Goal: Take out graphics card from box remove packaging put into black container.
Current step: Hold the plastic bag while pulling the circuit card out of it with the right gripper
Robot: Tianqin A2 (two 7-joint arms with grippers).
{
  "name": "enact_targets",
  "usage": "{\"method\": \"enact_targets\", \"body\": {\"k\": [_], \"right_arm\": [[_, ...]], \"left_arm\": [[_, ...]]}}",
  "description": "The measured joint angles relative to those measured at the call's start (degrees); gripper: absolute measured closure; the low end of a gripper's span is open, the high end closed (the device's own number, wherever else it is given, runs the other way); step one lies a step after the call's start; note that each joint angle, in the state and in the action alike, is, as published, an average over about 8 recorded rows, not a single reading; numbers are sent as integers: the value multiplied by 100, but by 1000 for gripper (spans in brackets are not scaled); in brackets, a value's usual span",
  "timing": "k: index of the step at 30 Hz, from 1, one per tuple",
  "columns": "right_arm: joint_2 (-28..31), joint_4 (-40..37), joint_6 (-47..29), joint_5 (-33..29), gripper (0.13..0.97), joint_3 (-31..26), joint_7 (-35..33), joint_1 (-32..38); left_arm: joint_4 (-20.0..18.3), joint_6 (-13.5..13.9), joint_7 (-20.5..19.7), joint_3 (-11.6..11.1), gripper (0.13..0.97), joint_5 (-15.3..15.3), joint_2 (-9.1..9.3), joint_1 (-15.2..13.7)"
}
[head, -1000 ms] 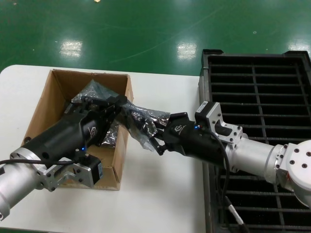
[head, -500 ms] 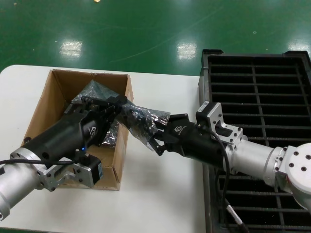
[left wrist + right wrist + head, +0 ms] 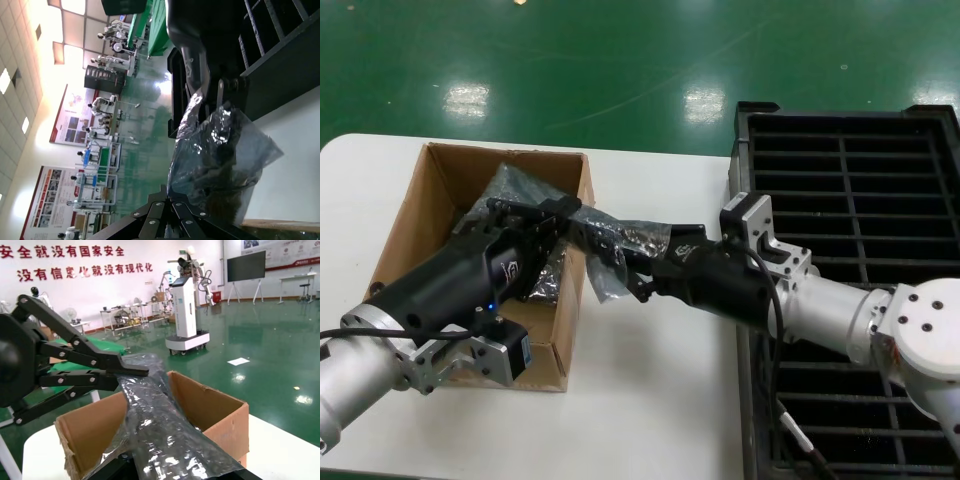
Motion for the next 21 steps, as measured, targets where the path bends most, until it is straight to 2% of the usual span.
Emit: {"method": "enact_targets", "body": {"k": [11, 21], "right_arm": [[-91, -135, 85, 16, 906, 28, 62, 38], [307, 621, 42, -43, 906, 41, 238, -315]], "left_arm": [[0, 0, 0, 0, 957, 0, 0, 0], [0, 0, 0, 0, 957, 0, 0, 0]]}}
